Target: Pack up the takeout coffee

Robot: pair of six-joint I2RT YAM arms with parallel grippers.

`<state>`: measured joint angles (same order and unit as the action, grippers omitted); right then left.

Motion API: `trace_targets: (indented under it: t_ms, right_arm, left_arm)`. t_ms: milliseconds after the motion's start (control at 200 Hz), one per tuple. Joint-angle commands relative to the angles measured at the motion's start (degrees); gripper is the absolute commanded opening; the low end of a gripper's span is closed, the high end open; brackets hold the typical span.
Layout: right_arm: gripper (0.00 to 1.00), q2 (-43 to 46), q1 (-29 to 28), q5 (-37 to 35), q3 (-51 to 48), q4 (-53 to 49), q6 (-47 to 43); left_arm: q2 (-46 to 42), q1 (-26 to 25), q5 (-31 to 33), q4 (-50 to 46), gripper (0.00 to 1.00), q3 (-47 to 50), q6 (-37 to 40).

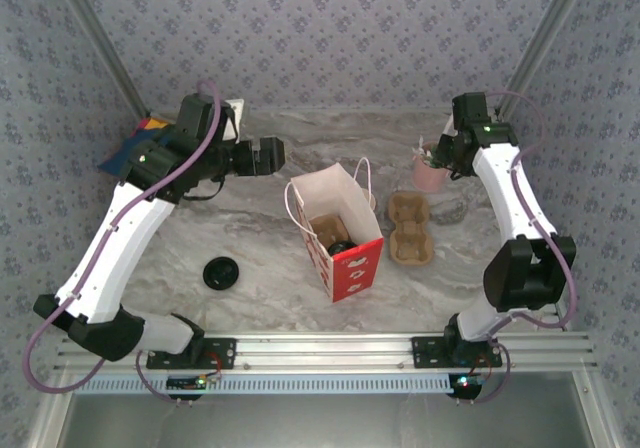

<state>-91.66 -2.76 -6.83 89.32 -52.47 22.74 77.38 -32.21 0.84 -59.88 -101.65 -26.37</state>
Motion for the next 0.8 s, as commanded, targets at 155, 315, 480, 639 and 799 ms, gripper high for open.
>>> trace_targets:
  t_ms: [155, 315, 480, 639, 799]
  right_arm:
    - [0.26, -3.4, 0.7, -1.0, 3.3, -0.8, -2.3]
    - [0.19, -4.2, 0.6, -1.4, 3.8, -0.8, -3.0]
    - [0.01, -4.2, 0.2, -2.0, 5.2, -2.0, -3.1]
    - [0.00, -2.4, -0.6, -3.2, 5.9, -3.1, -3.0]
    - [0.00, -0.2, -1.1, -3.6, 6.5, -4.6, -2.4]
  left_arm:
    - [0.3, 0.4, -0.3, 1.0, 1.00, -0.4, 0.2]
    - [0.0, 0.6, 0.0, 1.1, 1.00, 0.2, 0.0]
    - [-0.6, 0.7, 0.0, 1.6, 1.00, 1.1, -0.2]
    - [-0.9, 1.0, -0.1, 2.0, 1.00, 1.8, -0.3]
    - [-1.1, 1.3, -0.2, 1.6, 1.00, 1.6, -0.1]
